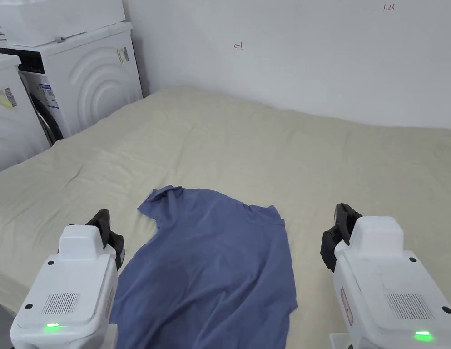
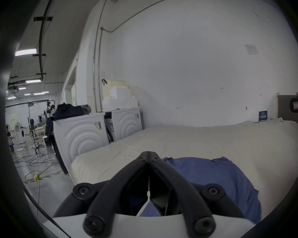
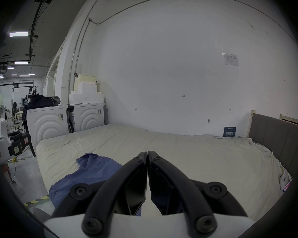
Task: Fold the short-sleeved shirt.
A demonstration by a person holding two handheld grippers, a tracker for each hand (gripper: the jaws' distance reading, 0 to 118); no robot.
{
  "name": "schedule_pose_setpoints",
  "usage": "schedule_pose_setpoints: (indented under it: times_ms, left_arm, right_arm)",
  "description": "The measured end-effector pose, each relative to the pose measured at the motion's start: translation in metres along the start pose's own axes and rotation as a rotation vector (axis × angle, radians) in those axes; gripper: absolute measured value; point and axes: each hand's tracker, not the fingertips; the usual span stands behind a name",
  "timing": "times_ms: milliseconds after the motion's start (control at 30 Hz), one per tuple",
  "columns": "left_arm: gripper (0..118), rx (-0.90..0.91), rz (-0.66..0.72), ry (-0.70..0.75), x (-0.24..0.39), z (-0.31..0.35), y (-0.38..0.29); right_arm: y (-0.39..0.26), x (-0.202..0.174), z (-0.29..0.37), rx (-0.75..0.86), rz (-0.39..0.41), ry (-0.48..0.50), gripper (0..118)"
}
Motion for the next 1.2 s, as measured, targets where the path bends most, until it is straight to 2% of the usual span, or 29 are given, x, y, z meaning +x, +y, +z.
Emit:
schedule_pose_setpoints:
  times_ms: [267,367,433,467,500,533,600,633,967,1067,1100,1167,1200]
  left_arm:
    - [3,-0.316,-0.017,-0.220,0.044,-0.047,0.001]
    - [14,-0.464,-0.014,-0.297,0.062,-0.073,-0.010]
    - [36,-0.548,-0.008,-0.330,0.077,-0.087,-0.019]
    - [51,-0.583,-0.003,-0.337,0.085,-0.090,-0.021]
    - [72,-0.619,0.001,-0.339,0.091,-0.095,-0.025]
    - [83,-0.675,-0.007,-0.349,0.098,-0.103,-0.030]
    - [100,-0.754,-0.012,-0.355,0.109,-0.117,-0.045]
    - [101,-0.785,-0.007,-0.359,0.113,-0.123,-0.053]
    - [100,-1.001,-0.090,-0.317,0.155,-0.150,-0.109]
    - [82,-0.988,-0.059,-0.317,0.155,-0.139,-0.104]
    - [69,-0.987,-0.060,-0.321,0.156,-0.138,-0.101]
    - [34,-0.964,-0.094,-0.346,0.160,-0.131,-0.097]
    - [7,-0.944,-0.135,-0.338,0.161,-0.130,-0.096]
  right_arm:
    - [-0.003,0.021,0.000,-0.012,0.001,-0.041,2]
    - [-0.006,0.030,0.000,-0.023,-0.002,-0.060,2]
    - [-0.007,0.037,-0.001,-0.029,-0.014,-0.069,2]
    - [-0.008,0.039,0.000,-0.031,-0.019,-0.072,2]
    - [-0.008,0.042,0.001,-0.032,-0.021,-0.077,2]
    - [-0.009,0.044,0.000,-0.034,-0.021,-0.083,2]
    - [-0.011,0.049,0.000,-0.039,-0.017,-0.090,2]
    - [-0.011,0.052,0.000,-0.042,-0.016,-0.093,2]
    - [-0.018,0.077,0.006,-0.067,-0.015,-0.140,2]
    - [-0.020,0.084,0.008,-0.074,-0.016,-0.155,2]
    - [-0.020,0.085,0.009,-0.076,-0.017,-0.159,2]
    - [-0.021,0.089,0.010,-0.077,-0.022,-0.166,2]
    - [-0.021,0.091,0.011,-0.078,-0.025,-0.169,2]
